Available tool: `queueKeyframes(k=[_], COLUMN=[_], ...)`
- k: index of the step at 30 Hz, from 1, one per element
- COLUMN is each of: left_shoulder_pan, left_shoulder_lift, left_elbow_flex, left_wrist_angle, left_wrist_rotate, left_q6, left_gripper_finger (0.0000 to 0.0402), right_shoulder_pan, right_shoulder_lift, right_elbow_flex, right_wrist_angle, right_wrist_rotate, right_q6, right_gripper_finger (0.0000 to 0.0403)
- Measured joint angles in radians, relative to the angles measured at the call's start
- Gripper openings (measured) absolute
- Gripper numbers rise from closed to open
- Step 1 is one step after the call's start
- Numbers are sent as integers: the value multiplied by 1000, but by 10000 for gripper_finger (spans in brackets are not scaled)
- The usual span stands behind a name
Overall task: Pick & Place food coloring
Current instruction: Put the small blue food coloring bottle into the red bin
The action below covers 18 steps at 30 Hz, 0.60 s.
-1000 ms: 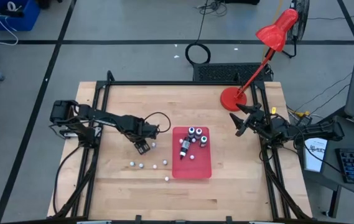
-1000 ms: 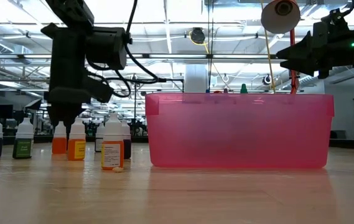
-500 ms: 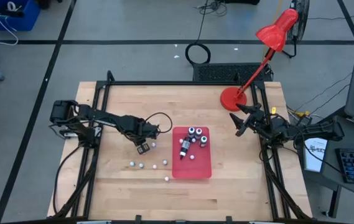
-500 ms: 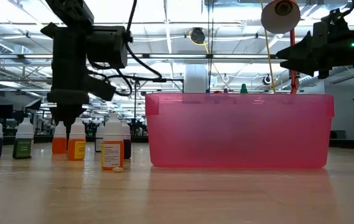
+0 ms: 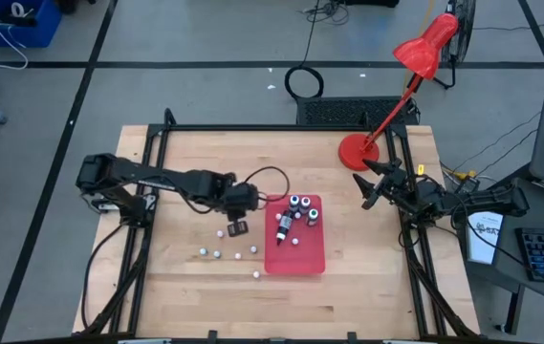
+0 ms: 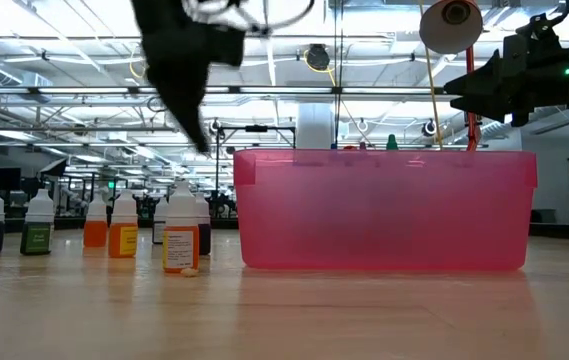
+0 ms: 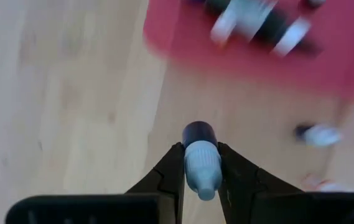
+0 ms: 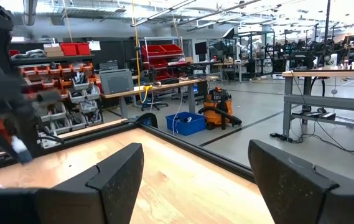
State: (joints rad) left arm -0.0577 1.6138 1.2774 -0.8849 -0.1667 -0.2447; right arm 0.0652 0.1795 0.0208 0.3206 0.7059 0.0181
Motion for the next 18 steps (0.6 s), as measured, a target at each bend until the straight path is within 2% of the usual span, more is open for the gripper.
queueKeyframes(k=[4,11,18], left_shoulder_pan=[-11,-20,-50], left_shoulder_lift=[64,331,499], left_elbow_flex=[141,394,500], left_wrist_angle=[-24,-190,-183], left_wrist_rotate=[-1,37,116], left_q6=[68,194,275], left_gripper_finger=[70,70,70], right_shoulder_pan=[0,0,0], right_shoulder_lift=[0,0,0], right_elbow_flex=[0,0,0], right_wrist_angle=[2,4,3], right_wrist_rotate=[0,0,0], right_q6=[0,17,21], right_gripper_finger=[279,279,279])
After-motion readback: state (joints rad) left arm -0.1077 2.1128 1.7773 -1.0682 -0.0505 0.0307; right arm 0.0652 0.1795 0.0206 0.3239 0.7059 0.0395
